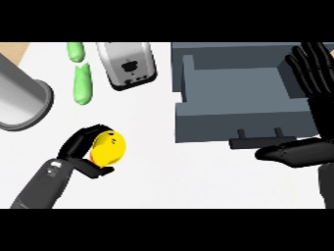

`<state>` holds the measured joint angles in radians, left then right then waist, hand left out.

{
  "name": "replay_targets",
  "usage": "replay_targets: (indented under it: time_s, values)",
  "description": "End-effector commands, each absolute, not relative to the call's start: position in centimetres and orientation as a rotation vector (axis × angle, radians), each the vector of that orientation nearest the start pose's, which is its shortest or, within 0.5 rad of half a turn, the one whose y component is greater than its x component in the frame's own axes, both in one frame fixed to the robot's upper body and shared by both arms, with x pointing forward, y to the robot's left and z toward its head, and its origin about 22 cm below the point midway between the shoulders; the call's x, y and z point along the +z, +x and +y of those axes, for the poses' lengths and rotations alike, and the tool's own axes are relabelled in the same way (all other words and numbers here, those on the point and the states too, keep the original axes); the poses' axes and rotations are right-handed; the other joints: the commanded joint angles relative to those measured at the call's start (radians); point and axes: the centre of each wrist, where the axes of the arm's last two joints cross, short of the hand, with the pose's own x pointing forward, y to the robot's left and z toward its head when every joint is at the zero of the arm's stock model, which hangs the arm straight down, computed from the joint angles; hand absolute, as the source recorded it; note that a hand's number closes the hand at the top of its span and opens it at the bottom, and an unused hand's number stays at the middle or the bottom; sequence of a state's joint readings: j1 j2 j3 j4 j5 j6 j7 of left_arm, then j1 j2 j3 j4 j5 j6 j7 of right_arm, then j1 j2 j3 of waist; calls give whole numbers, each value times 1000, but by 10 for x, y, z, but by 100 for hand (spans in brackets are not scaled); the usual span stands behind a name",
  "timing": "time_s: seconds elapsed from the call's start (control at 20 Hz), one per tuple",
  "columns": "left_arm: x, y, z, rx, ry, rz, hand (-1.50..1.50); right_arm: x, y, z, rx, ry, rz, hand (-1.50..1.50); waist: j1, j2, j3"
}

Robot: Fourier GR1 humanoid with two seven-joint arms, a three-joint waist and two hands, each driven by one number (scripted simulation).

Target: Pick up the cup, place it into the drawer and close the drawer

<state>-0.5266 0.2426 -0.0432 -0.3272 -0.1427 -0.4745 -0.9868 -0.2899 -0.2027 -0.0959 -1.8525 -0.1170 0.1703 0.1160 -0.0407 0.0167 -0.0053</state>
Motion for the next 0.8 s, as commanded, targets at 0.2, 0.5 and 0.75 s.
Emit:
replay_targets:
  time_s: [0.2, 0.5, 0.75]
  values:
    - [-114, 307, 280, -273, -662, -1918, 150, 160, 275, -263, 268, 56, -2003, -150, 11, -6, 0]
    - [-117, 303, 290, 218, 9, -2029, 150, 157, 275, -266, 256, 26, -1999, -150, 41, -13, 2]
    - [-85, 342, 257, 157, -138, -2101, 150, 156, 281, -270, 251, 28, -1996, -150, 34, -15, 5]
